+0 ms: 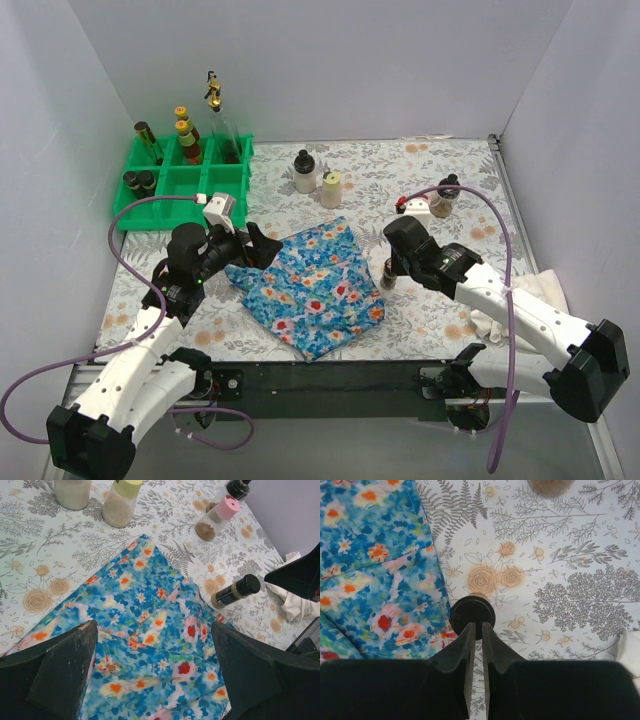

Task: Organize the condiment bottles
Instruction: Pick up the bottle from the center of the board.

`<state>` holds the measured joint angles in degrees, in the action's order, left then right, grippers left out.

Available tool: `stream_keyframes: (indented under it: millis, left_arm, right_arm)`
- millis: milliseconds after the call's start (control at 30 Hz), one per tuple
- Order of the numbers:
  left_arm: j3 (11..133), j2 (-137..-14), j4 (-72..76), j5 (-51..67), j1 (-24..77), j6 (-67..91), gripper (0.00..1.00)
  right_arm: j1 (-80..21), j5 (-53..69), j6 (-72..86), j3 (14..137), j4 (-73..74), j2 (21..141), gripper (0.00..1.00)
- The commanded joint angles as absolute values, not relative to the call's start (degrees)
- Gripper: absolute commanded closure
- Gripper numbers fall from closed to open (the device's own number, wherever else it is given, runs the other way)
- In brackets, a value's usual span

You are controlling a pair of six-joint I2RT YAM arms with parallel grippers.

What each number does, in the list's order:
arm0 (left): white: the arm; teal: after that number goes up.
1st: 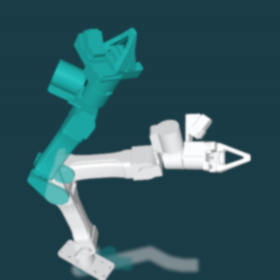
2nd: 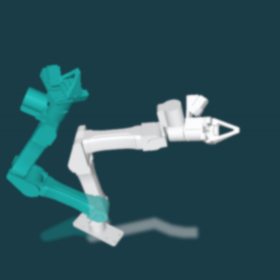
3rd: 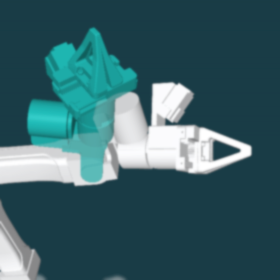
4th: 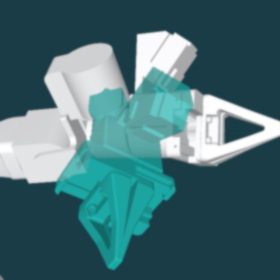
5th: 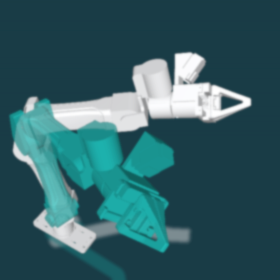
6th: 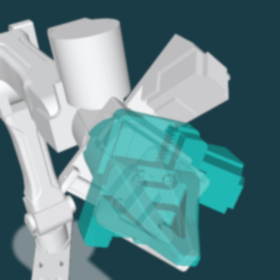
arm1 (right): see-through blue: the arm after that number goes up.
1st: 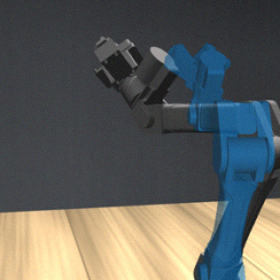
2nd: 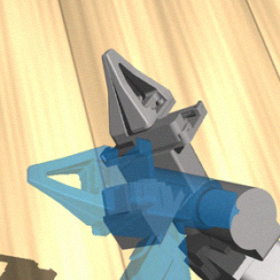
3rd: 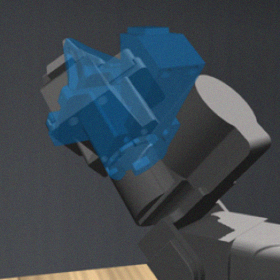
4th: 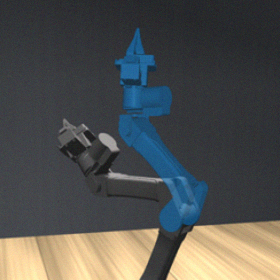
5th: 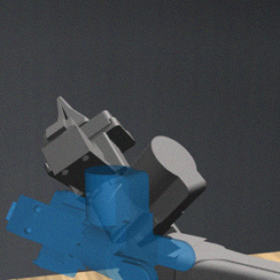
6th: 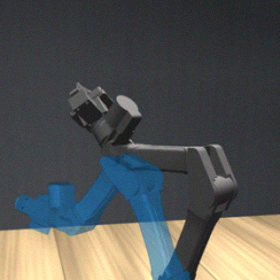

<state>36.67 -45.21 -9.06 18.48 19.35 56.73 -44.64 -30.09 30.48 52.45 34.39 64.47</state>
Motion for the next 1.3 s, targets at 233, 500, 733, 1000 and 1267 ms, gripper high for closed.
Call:
stream_keyframes:
  millis: [233,500,733,1000,1267]
  left_arm:
    - [36.48,-45.0,-9.32,17.32,19.6,55.46,0.02]
    - [36.3,-44.82,-8.88,17.05,19.6,55.81,0.02]
    - [36.12,-45.0,-8.44,16.17,19.6,55.72,0.02]
    - [35.86,-44.56,-8.35,16.08,19.6,56.16,0.02]
    - [37.61,-51.67,-0.45,19.78,21.26,62.05,0.02]
  right_arm:
    - [-44.47,-29.79,32.43,50.1,32.78,64.07,0.82]
    - [-44.3,-29.53,32.61,49.4,32.7,64.07,0.82]
    - [-43.77,-27.25,33.48,46.5,31.73,65.48,0.83]
    - [-43.77,-27.77,33.49,46.84,31.82,64.34,0.83]
    - [-42.8,-28.21,26.99,63.43,35.24,64.78,0.75]
